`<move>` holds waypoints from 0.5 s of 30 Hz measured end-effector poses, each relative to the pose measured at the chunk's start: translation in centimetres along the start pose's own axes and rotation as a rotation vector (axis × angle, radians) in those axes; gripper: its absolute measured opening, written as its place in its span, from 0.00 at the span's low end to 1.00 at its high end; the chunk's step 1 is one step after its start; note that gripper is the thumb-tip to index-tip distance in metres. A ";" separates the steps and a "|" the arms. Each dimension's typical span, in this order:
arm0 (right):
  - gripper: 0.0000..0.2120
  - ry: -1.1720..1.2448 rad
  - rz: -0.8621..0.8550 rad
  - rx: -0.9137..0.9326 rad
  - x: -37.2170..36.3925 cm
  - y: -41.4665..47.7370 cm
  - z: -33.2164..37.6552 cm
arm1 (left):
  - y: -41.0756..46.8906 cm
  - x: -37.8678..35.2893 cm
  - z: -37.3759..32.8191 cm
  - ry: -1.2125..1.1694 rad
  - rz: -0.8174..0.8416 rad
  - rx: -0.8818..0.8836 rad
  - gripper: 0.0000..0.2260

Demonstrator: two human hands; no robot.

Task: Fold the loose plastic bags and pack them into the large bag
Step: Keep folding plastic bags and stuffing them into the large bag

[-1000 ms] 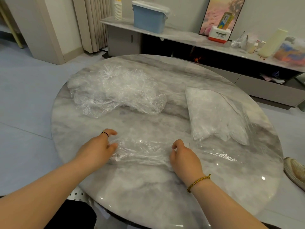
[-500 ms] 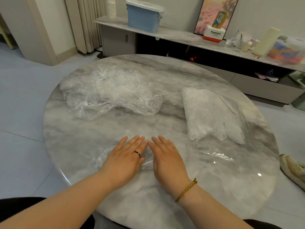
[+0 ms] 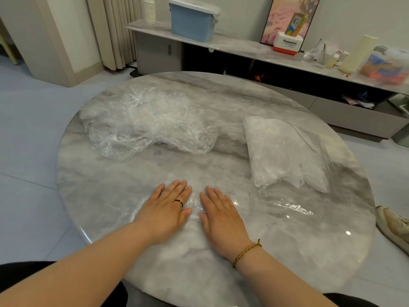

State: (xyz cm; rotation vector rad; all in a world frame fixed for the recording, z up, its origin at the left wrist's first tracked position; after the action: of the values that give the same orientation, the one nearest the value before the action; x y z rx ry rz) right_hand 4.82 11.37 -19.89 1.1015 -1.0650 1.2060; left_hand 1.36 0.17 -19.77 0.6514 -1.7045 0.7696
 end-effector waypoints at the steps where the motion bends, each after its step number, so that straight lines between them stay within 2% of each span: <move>1: 0.37 0.017 -0.031 0.001 0.4 0.0 0.1 | 0.0 0.1 -0.1 0.000 0.003 0.005 0.45; 4: 0.27 0.079 -0.087 0.042 0.6 0.2 -0.1 | 0.3 1.1 0.0 -0.011 -0.028 0.011 0.29; 6: 0.20 0.141 -0.225 0.086 1.4 -0.1 0.0 | 0.5 2.3 0.3 -0.073 -0.081 0.014 0.22; 9: 0.13 0.299 -0.398 0.291 2.6 -0.7 1.0 | 0.3 3.2 1.7 -0.218 -0.113 0.106 0.10; 11: 0.11 0.362 -0.367 0.446 3.2 -1.4 2.4 | -0.1 3.2 2.6 -0.268 -0.102 0.160 0.02; 13: 0.10 0.350 -0.297 0.587 3.1 -2.4 4.1 | -0.3 3.0 3.1 -0.289 -0.076 0.189 0.11; 15: 0.09 0.314 -0.218 0.687 2.2 -3.7 5.1 | -0.4 3.0 3.2 -0.306 -0.061 0.189 0.13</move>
State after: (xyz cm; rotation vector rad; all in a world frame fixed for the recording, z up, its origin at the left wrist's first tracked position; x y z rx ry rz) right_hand 8.51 6.54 -17.20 1.4348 -0.2690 1.5480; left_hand -1.04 -2.69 -17.40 0.9883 -1.8907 0.8269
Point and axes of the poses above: each hand's wrist, its own y-axis towards the middle knuckle, its own x-axis out of the back of the hand, z = x × y, the point moved 5 cm from there along y, towards the middle knuckle, and after that the axes turned 7 degrees about -x, right-handed, at the moved point
